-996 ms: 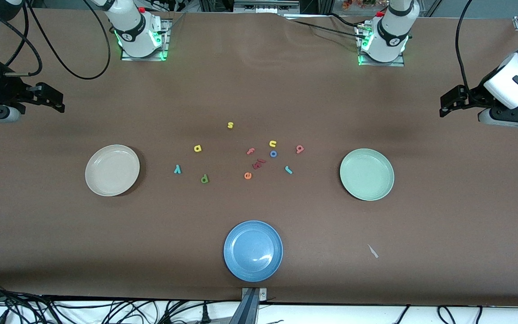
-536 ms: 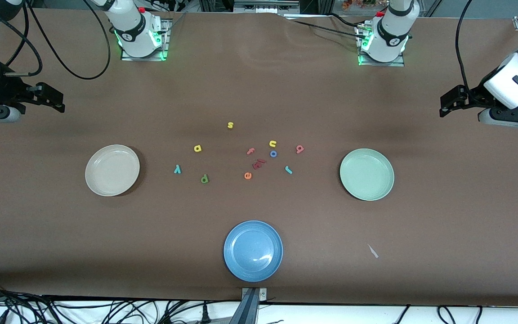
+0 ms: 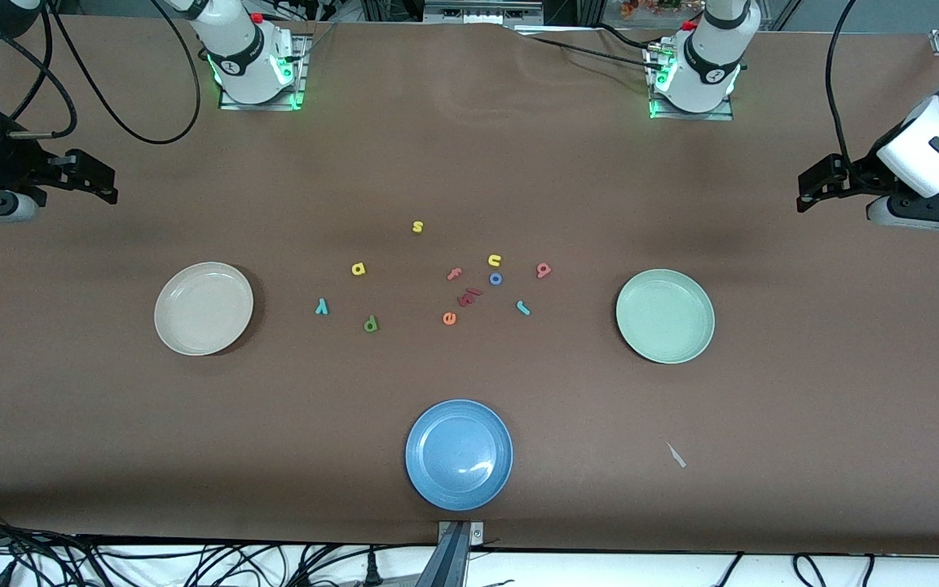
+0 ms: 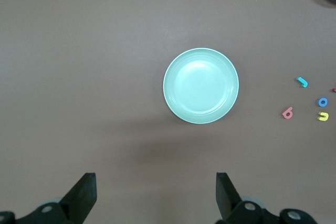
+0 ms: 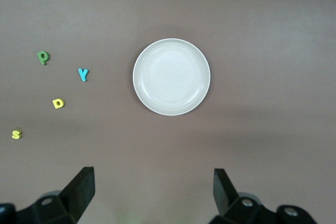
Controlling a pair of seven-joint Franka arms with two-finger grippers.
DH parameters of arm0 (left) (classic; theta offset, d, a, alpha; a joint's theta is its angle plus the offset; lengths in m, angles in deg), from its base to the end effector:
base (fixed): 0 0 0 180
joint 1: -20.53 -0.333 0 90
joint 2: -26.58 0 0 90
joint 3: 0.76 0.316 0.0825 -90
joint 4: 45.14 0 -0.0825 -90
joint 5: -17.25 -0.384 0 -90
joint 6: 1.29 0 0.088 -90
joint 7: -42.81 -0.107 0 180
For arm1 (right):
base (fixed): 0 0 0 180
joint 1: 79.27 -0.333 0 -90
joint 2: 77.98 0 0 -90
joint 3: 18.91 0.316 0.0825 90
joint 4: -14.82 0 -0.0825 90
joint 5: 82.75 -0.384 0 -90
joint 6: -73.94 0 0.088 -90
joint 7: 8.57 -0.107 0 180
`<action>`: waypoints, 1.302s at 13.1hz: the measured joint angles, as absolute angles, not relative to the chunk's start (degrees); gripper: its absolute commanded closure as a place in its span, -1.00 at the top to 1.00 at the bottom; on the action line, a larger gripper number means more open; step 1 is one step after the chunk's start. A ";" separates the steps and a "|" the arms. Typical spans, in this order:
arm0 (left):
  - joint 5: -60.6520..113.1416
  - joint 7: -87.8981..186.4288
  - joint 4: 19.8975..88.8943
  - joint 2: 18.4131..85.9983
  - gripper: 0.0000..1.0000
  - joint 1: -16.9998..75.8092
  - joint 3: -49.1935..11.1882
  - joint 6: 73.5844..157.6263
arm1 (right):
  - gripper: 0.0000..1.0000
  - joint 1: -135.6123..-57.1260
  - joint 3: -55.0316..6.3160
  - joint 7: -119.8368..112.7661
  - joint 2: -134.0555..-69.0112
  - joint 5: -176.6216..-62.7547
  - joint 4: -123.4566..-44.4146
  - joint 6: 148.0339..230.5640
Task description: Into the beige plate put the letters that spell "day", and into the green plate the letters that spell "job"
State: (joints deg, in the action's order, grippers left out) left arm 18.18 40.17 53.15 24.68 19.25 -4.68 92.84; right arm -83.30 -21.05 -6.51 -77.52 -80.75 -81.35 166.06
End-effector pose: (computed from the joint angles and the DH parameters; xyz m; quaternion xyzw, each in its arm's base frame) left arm 0.5458 -0.0273 0.5804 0.9988 -0.0453 -0.0198 0.0069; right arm 0.5512 0.0145 0.5813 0.9987 0.0356 -0.0313 0.0172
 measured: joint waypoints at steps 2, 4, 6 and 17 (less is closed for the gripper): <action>18.18 40.17 53.15 24.68 1.00 19.25 -4.68 92.84 | 1.00 -83.30 -21.05 -6.51 -77.52 -80.75 -81.35 166.05; 18.18 40.17 53.15 24.68 1.00 19.25 -4.68 92.84 | 1.00 -83.30 -21.05 -6.51 -77.52 -80.75 -81.35 166.05; 18.18 40.17 53.15 24.68 1.00 19.25 -4.68 92.84 | 1.00 -83.31 -21.05 -6.51 -77.52 -80.75 -81.35 166.05; 18.18 40.11 52.10 25.66 1.00 19.81 -5.80 92.45 | 1.00 -83.50 -20.73 -6.53 -77.53 -80.75 -81.35 166.03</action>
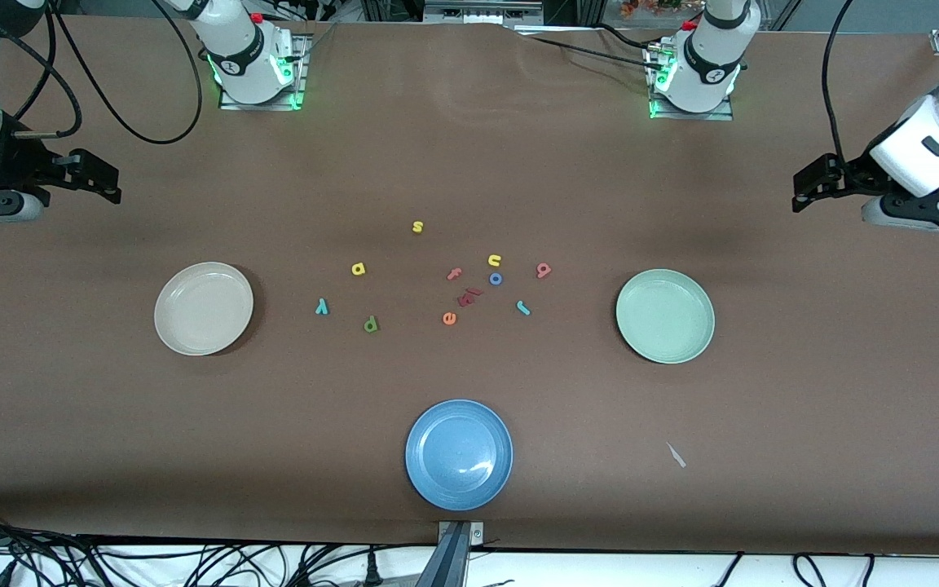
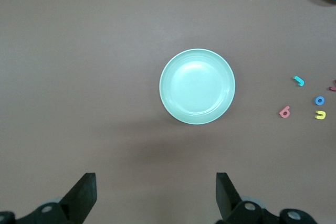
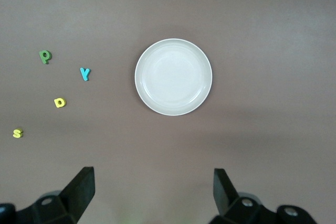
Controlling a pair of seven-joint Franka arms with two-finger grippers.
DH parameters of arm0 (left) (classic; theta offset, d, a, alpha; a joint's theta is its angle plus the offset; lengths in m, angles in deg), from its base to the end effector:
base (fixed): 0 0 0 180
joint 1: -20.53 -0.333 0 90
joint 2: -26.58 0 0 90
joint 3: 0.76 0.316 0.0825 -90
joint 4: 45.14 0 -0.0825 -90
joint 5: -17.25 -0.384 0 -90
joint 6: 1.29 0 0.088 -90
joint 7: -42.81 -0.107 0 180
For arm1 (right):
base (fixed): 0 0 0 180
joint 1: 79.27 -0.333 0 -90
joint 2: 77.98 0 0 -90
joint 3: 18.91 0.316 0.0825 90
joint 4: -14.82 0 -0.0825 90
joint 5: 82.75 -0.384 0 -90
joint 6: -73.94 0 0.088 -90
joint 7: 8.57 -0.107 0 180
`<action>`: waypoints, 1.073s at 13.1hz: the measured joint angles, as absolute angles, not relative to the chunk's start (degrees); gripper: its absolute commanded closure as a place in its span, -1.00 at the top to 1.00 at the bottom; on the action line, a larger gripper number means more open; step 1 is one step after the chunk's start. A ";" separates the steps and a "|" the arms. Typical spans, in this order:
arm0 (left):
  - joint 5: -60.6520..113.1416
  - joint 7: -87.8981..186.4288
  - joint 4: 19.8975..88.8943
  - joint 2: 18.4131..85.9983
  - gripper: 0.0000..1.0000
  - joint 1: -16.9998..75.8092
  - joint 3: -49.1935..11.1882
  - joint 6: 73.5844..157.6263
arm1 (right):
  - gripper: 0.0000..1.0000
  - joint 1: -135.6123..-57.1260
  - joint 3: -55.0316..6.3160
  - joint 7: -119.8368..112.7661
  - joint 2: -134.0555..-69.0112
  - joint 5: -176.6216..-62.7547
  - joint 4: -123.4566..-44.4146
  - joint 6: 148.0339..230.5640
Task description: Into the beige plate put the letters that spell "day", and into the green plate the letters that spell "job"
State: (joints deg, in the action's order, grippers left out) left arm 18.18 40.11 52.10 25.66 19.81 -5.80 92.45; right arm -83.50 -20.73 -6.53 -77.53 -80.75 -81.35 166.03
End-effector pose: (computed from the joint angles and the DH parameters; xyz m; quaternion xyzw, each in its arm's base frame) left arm 0.5496 -0.0435 0.5791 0.9979 -0.0605 -0.0226 0.0071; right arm 0.5510 0.0195 0.5812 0.9985 0.0400 -0.0316 0.0174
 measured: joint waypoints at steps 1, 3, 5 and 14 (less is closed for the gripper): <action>18.18 40.11 51.33 26.57 1.00 20.14 -6.27 91.70 | 1.00 -83.50 -20.73 -6.54 -77.53 -80.75 -81.36 166.03; 18.18 40.11 50.47 28.79 1.00 21.49 -6.74 90.73 | 1.00 -83.51 -20.72 -6.54 -77.55 -80.75 -81.36 166.00; 18.19 40.11 50.20 31.00 1.00 23.74 -7.04 90.71 | 1.00 -83.90 -20.67 -6.38 -78.04 -80.77 -81.53 165.44; 18.20 73.73 36.50 48.37 1.00 39.49 -7.53 93.60 | 1.00 -91.41 -20.06 -6.61 -85.03 -80.76 -81.87 166.91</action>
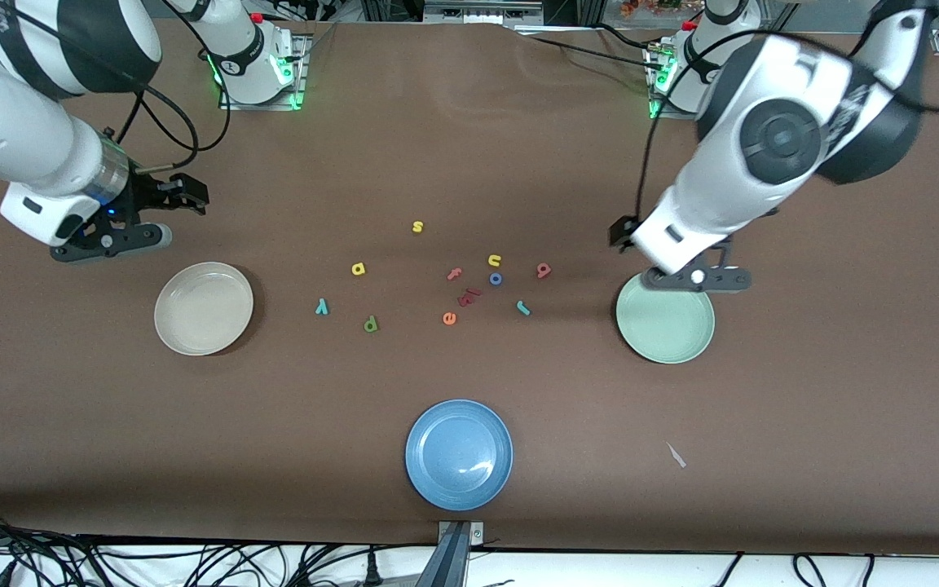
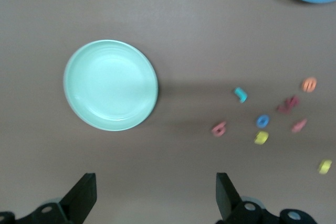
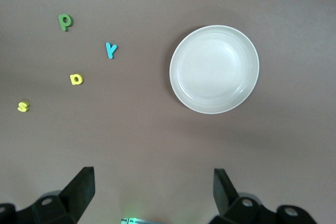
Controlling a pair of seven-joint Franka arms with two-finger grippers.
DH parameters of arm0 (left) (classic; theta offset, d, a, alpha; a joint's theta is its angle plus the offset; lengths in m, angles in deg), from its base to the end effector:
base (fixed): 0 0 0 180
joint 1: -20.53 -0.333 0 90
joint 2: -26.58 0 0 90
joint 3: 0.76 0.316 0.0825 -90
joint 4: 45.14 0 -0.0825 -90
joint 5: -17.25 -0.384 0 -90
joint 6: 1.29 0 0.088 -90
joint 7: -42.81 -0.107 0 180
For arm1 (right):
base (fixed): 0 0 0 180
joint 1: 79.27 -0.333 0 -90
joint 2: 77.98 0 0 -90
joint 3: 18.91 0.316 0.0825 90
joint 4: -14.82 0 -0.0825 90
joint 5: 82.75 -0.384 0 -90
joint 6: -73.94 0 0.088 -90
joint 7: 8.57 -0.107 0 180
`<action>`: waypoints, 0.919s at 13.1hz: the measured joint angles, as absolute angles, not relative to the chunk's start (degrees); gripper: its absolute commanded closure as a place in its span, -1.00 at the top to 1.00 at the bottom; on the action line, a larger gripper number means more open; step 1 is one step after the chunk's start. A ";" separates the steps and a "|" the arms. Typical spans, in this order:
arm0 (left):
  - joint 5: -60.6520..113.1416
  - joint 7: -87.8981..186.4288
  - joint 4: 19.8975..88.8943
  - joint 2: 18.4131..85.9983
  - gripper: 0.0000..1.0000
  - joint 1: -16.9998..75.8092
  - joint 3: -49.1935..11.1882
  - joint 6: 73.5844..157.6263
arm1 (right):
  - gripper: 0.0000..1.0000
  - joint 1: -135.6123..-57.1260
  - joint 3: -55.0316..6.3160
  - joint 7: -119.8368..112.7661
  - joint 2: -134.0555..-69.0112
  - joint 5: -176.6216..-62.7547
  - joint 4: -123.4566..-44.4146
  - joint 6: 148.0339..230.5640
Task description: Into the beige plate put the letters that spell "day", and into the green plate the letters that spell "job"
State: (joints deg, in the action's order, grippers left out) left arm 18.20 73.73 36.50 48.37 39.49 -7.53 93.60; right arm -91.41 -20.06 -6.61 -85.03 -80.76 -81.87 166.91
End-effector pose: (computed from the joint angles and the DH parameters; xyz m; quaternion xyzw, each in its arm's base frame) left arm 0.5964 -0.2765 0.4695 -0.9957 -0.0490 0.0788 0.0080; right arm 0.5697 0.1075 0.5039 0.9888 0.1147 -0.0921 0.0257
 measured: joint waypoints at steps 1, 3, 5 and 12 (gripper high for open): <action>18.19 79.88 34.82 51.27 1.00 40.75 -7.52 95.35 | 1.00 -91.42 -20.08 -6.61 -85.99 -80.78 -82.22 168.24; 18.19 90.18 33.35 56.00 1.00 41.79 -7.52 99.94 | 1.00 -91.42 -20.08 -6.93 -87.35 -80.86 -84.14 171.80; 18.19 97.01 33.11 59.82 1.00 43.13 -7.52 103.64 | 1.00 -91.47 -19.68 -9.44 -87.74 -80.95 -87.22 175.95; 18.13 109.63 33.25 74.19 0.03 47.23 -6.95 122.01 | 1.00 -92.45 -16.20 -14.50 -90.01 -80.96 -100.56 196.76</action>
